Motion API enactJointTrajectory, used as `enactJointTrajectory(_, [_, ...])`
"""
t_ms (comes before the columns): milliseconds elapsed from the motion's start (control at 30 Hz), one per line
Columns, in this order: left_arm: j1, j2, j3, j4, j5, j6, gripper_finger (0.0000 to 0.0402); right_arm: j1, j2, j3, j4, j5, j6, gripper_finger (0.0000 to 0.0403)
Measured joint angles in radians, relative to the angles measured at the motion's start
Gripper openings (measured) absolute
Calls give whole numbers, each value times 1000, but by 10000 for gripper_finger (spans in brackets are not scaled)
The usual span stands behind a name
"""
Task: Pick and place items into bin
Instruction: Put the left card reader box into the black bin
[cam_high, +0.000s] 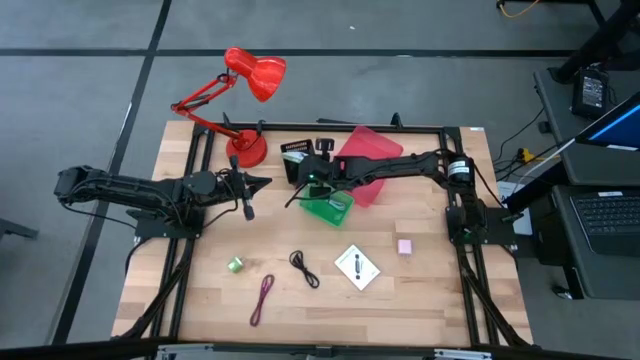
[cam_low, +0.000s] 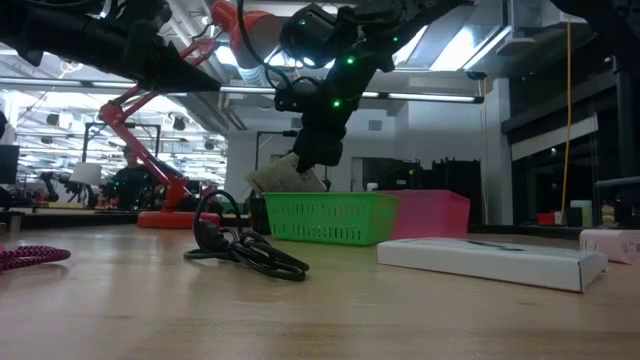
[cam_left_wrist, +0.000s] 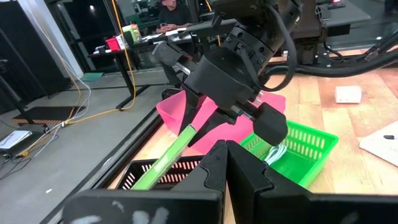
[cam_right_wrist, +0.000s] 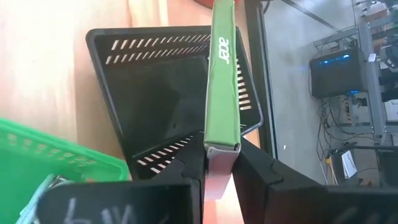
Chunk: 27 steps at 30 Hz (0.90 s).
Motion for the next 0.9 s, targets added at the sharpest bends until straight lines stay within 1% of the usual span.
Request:
enactJointTrajectory(200, [0,0,0,0,0,0,4,-1,0,0,23,0,2,48])
enactJointTrajectory(367, [0,0,0,0,0,0,4,0,0,0,23,0,1,15])
enactJointTrajectory(467, [0,0,0,0,0,0,4,0,0,0,24,0,2,16])
enactJointTrajectory(533, [0,0,0,0,0,0,4,0,0,0,29,0,2,38])
enactJointTrajectory(767, [0,0,0,0,0,0,4,0,0,0,38,1,4,159])
enactJointTrajectory(900, [0,0,0,0,0,0,4,0,0,0,37,1,4,203])
